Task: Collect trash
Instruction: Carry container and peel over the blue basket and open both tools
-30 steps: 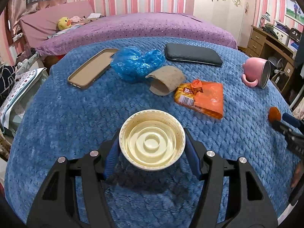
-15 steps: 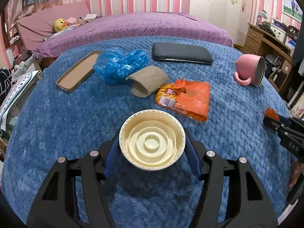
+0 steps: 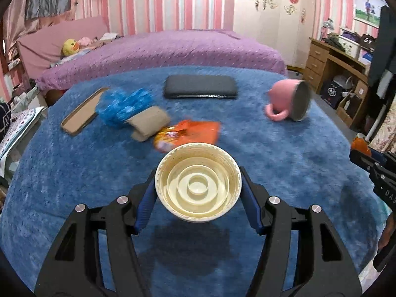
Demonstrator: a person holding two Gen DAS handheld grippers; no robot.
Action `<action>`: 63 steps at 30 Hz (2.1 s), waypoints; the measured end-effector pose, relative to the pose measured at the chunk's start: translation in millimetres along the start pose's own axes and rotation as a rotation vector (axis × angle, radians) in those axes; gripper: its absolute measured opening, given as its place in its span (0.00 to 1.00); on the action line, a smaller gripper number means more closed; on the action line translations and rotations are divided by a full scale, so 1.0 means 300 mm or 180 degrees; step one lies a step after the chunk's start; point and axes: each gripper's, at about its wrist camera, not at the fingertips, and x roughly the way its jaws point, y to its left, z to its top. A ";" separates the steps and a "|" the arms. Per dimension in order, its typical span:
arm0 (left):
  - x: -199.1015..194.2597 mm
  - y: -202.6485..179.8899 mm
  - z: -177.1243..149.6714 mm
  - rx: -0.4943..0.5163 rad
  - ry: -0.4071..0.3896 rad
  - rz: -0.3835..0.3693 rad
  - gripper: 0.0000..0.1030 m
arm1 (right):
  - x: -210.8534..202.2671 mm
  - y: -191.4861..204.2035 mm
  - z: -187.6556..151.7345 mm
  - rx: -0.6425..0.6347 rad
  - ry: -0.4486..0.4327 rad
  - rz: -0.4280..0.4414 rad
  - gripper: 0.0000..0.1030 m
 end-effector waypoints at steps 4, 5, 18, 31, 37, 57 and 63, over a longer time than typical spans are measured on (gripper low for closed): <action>-0.058 -0.127 -0.002 0.0068 -0.0136 -0.0104 0.59 | -0.100 -0.098 -0.008 0.0080 -0.0081 -0.0050 0.30; -0.077 -0.173 -0.005 0.0117 -0.0189 -0.0137 0.59 | -0.127 -0.123 -0.020 0.0043 -0.0085 -0.0113 0.29; -0.166 -0.707 -0.083 0.0478 -0.0158 -0.0733 0.59 | -0.439 -0.614 -0.218 0.0324 -0.0036 -0.0983 0.30; -0.157 -1.173 -0.211 0.0685 0.0100 -0.1036 0.59 | -0.569 -0.863 -0.353 0.0677 -0.0014 -0.1321 0.30; -0.146 -1.278 -0.240 0.0762 0.0186 -0.1059 0.59 | -0.567 -0.912 -0.402 0.0810 0.0005 -0.1340 0.29; -0.148 -1.108 -0.132 0.0643 0.0073 -0.0974 0.94 | -0.550 -0.896 -0.428 0.0852 0.0000 -0.1357 0.30; -0.136 -1.032 -0.113 0.0619 0.0058 -0.0881 0.94 | -0.510 -0.857 -0.401 0.0795 -0.0006 -0.1323 0.30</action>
